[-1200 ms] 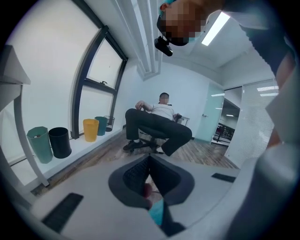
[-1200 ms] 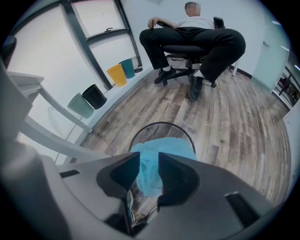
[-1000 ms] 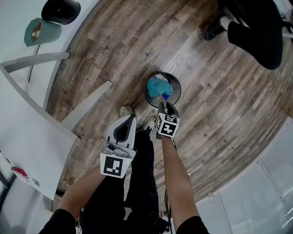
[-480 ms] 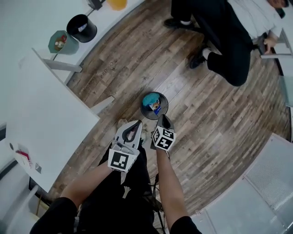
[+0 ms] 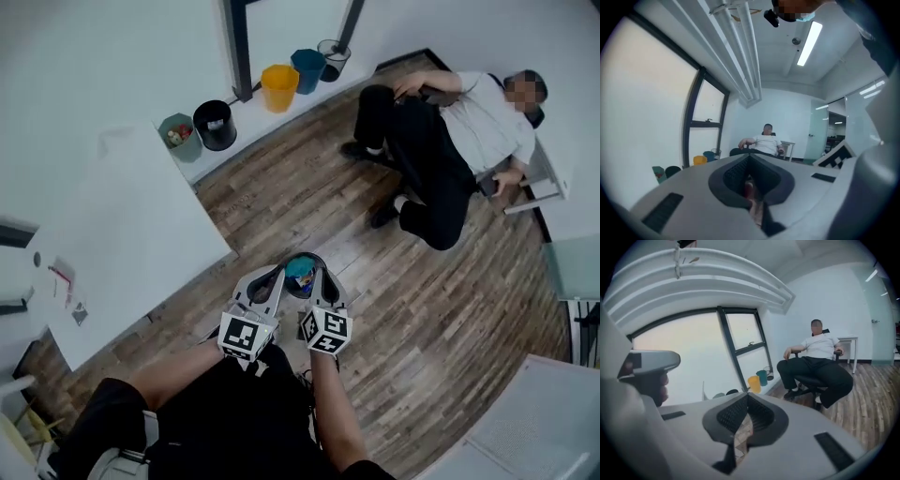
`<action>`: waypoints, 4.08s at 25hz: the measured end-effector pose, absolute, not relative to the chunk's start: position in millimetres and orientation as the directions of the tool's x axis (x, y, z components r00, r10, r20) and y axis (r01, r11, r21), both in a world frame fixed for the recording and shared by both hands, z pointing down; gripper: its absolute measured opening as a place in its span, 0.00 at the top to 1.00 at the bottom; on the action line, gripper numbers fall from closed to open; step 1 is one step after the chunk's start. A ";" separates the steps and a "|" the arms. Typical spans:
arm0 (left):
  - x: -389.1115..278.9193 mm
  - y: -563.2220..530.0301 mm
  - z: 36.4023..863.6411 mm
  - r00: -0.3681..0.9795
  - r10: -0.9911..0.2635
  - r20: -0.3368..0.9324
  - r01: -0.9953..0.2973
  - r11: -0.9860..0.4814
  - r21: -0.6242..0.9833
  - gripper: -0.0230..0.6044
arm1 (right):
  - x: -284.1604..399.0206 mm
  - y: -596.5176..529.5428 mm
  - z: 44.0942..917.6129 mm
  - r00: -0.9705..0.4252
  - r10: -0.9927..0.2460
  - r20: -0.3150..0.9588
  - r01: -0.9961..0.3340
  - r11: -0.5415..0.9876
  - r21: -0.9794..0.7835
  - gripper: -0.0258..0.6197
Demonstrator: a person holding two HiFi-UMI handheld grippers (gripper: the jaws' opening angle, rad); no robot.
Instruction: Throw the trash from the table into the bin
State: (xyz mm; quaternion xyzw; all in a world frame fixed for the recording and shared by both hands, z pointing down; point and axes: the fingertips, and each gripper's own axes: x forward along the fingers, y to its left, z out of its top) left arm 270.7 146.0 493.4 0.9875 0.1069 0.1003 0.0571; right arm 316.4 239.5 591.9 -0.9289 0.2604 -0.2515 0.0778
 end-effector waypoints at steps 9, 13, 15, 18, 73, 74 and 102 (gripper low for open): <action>189.1 74.5 452.3 0.968 -0.173 0.182 -0.187 -0.980 0.064 0.97 | 270.6 172.7 526.8 0.526 -0.800 0.289 -0.758 -0.595 -0.268 0.95; 122.9 25.2 440.4 0.915 -0.362 0.180 -0.379 -0.923 0.070 0.97 | 218.0 104.8 494.9 0.368 -0.905 0.214 -0.864 -0.418 -0.280 0.95; 92.1 3.7 427.0 0.879 -0.451 0.158 -0.465 -0.883 0.066 0.97 | 190.6 71.5 469.6 0.275 -0.949 0.157 -0.908 -0.310 -0.282 0.95; 39.9 -25.5 404.3 0.818 -0.563 0.115 -0.572 -0.818 0.061 0.97 | 144.4 27.5 432.6 0.153 -0.984 0.086 -0.948 -0.171 -0.268 0.95; -269.8 -123.9 376.6 0.397 -0.917 0.040 -0.917 -0.394 0.059 0.97 | -156.0 -108.8 383.2 -0.375 -0.926 0.038 -0.920 0.366 -0.139 0.95; -272.5 -124.7 377.9 0.384 -0.922 0.046 -0.922 -0.381 0.062 0.97 | -155.9 -112.6 387.6 -0.383 -0.923 0.049 -0.917 0.373 -0.143 0.95; -347.7 -307.9 408.0 0.468 -0.880 0.084 -0.883 -0.461 0.088 0.97 | -191.8 -315.4 499.2 -0.251 -0.917 0.310 -0.963 0.204 -0.177 0.95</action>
